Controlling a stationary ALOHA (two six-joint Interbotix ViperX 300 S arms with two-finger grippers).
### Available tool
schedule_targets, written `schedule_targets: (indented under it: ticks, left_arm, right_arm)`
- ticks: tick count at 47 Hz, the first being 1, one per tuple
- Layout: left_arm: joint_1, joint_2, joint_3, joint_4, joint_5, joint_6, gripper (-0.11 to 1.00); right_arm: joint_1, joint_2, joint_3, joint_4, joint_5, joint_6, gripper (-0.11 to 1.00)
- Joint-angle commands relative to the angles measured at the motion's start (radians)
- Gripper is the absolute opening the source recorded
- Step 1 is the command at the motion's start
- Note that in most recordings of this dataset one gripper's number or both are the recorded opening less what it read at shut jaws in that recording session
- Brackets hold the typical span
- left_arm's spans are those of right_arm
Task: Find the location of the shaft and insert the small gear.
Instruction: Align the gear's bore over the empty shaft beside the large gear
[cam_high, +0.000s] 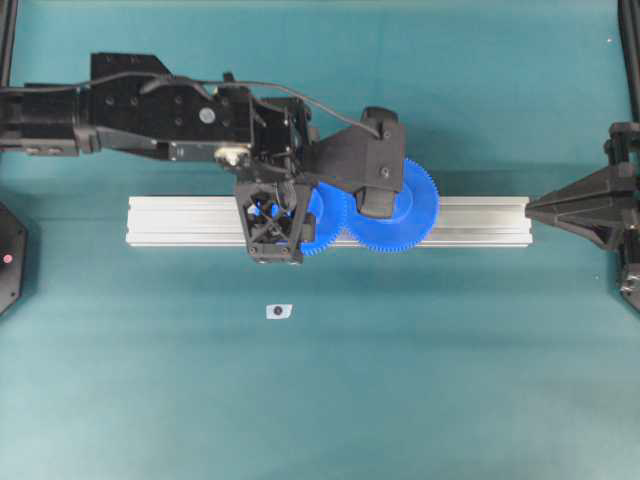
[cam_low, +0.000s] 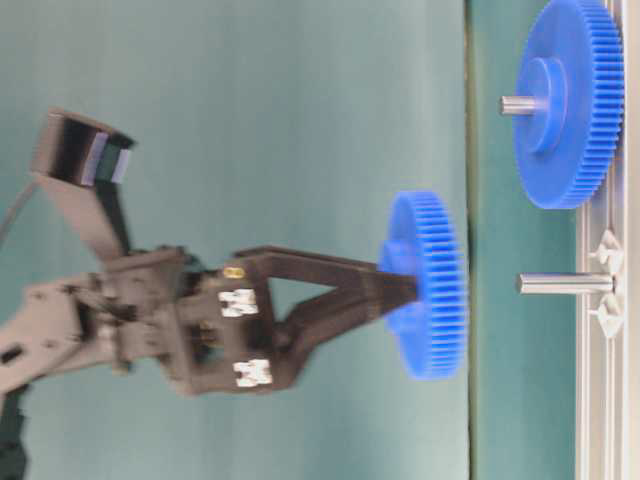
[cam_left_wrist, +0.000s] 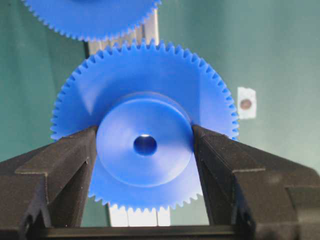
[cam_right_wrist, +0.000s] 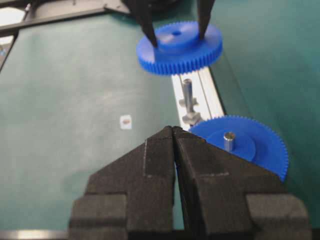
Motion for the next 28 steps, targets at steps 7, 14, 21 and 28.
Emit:
schedule_targets:
  ticks: [7,14,21,28]
  left_arm:
    - [0.006,-0.012,-0.002,0.003,-0.035,-0.002,0.63]
    - [0.008,-0.003,0.011,0.003,-0.037,-0.002,0.63]
    - [0.006,0.009,0.025,0.003,-0.043,-0.017,0.63]
    - [0.008,0.014,0.035,0.003,-0.058,-0.026,0.63]
  right_arm:
    - [-0.006,0.006,-0.009,0.0,-0.005,0.009,0.05]
    - [-0.006,0.006,-0.009,-0.002,-0.005,0.009,0.05]
    - [-0.006,0.006,-0.009,0.0,-0.005,0.009,0.05]
    - [-0.006,0.006,-0.009,0.0,-0.009,0.009,0.05]
